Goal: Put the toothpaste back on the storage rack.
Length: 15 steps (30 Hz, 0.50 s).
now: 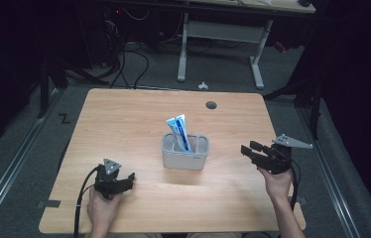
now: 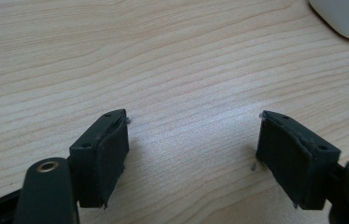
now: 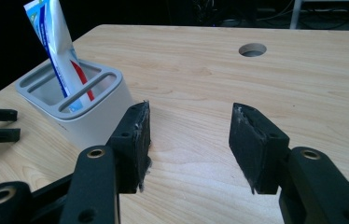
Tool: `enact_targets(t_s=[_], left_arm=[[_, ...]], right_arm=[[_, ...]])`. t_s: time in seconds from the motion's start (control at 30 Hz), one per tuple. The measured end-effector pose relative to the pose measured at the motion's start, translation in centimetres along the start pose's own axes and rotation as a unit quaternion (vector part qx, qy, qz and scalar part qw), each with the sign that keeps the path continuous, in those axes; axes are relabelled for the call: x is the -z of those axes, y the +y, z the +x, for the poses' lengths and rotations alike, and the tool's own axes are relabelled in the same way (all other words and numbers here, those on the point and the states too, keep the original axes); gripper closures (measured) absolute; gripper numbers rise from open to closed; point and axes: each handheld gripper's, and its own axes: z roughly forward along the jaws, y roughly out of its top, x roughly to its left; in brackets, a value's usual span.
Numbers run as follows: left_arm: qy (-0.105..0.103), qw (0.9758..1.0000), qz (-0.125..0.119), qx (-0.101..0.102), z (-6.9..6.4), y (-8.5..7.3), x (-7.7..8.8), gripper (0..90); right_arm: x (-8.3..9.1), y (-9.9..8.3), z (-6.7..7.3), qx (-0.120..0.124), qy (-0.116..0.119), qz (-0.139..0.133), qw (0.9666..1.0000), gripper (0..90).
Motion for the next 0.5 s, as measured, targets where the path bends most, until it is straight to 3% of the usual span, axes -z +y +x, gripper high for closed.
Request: enact_targets(t_s=[0.5], left_arm=[[0.0, 1.0, 0.0, 0.0, 0.0, 0.0, 0.0, 25.4]], right_arm=[[-0.4, -1.8, -0.9, -0.012, -0.015, 0.018, 0.9997, 48.8]])
